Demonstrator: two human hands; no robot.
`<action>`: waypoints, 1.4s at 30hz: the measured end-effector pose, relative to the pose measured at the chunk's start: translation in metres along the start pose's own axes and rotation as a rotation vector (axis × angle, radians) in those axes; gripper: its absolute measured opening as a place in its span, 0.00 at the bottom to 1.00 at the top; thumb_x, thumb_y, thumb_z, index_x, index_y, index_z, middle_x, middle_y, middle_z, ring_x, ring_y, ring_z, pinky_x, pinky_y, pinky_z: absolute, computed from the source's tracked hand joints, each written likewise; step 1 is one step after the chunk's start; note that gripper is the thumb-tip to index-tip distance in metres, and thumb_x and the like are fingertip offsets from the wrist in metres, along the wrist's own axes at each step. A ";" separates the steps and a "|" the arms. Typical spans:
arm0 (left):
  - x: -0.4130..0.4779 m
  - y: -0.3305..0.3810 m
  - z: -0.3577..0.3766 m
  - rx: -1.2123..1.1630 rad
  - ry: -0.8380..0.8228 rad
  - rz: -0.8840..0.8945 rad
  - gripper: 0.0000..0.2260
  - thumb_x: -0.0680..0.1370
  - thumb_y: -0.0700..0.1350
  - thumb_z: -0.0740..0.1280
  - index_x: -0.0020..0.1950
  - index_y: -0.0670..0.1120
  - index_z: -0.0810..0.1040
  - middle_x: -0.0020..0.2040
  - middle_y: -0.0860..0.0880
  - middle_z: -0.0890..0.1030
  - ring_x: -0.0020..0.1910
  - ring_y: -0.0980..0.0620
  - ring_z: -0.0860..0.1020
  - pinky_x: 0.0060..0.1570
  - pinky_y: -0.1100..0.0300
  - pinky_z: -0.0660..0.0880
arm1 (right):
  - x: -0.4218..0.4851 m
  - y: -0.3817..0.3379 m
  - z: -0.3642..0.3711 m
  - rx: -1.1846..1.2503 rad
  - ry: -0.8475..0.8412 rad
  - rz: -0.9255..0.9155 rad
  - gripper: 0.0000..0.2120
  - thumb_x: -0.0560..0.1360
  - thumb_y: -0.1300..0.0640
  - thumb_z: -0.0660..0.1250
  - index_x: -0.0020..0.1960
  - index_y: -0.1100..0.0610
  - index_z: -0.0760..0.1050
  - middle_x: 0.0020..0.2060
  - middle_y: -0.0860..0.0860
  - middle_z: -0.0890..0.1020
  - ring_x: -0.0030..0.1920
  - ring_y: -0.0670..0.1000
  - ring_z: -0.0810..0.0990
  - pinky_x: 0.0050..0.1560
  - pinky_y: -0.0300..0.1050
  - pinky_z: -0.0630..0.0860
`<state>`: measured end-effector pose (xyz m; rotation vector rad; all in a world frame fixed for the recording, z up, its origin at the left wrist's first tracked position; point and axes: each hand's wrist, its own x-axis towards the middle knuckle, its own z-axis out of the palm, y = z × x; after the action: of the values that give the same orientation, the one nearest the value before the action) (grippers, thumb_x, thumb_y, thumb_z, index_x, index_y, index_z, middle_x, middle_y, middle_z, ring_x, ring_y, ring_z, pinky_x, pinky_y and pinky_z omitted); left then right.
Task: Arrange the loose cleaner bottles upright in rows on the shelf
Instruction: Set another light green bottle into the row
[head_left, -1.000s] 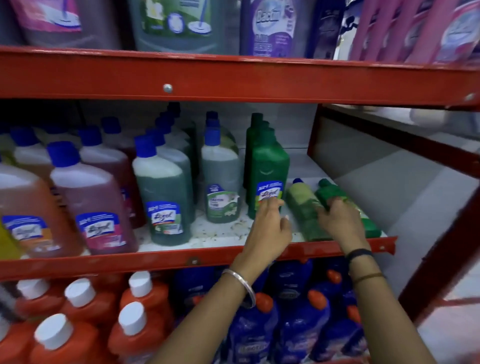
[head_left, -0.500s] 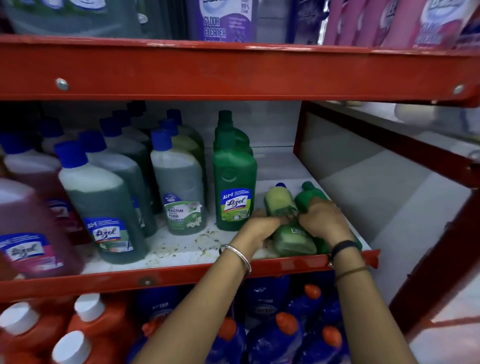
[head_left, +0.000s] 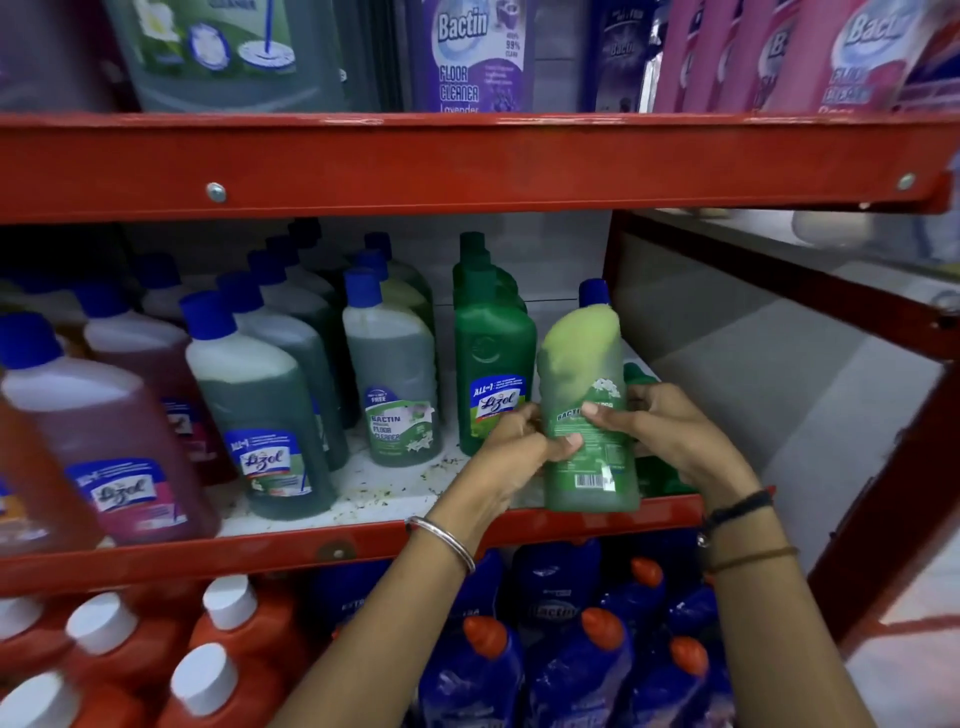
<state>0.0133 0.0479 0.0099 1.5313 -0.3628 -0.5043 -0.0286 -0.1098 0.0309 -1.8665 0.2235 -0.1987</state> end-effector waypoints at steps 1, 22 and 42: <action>-0.007 0.001 -0.004 0.015 0.004 0.025 0.17 0.73 0.34 0.68 0.59 0.43 0.71 0.52 0.48 0.79 0.46 0.55 0.78 0.37 0.71 0.76 | -0.006 -0.003 0.005 0.025 0.000 -0.036 0.15 0.67 0.55 0.75 0.51 0.57 0.78 0.45 0.51 0.85 0.43 0.47 0.84 0.41 0.40 0.80; -0.084 -0.036 -0.121 0.540 0.550 0.297 0.22 0.71 0.40 0.70 0.61 0.45 0.66 0.55 0.40 0.81 0.53 0.41 0.79 0.51 0.48 0.77 | -0.019 -0.006 0.178 0.131 0.045 -0.338 0.26 0.67 0.61 0.75 0.62 0.59 0.71 0.53 0.54 0.81 0.52 0.51 0.81 0.53 0.50 0.80; -0.111 -0.065 -0.118 0.504 0.496 0.566 0.22 0.69 0.26 0.53 0.54 0.45 0.76 0.54 0.46 0.79 0.53 0.53 0.78 0.55 0.49 0.78 | -0.026 -0.014 0.185 0.003 0.100 -0.330 0.19 0.68 0.53 0.72 0.57 0.57 0.75 0.50 0.53 0.84 0.50 0.48 0.82 0.52 0.45 0.80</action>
<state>-0.0244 0.2087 -0.0474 1.8689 -0.5309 0.4418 -0.0070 0.0718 -0.0117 -1.8846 -0.0190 -0.5193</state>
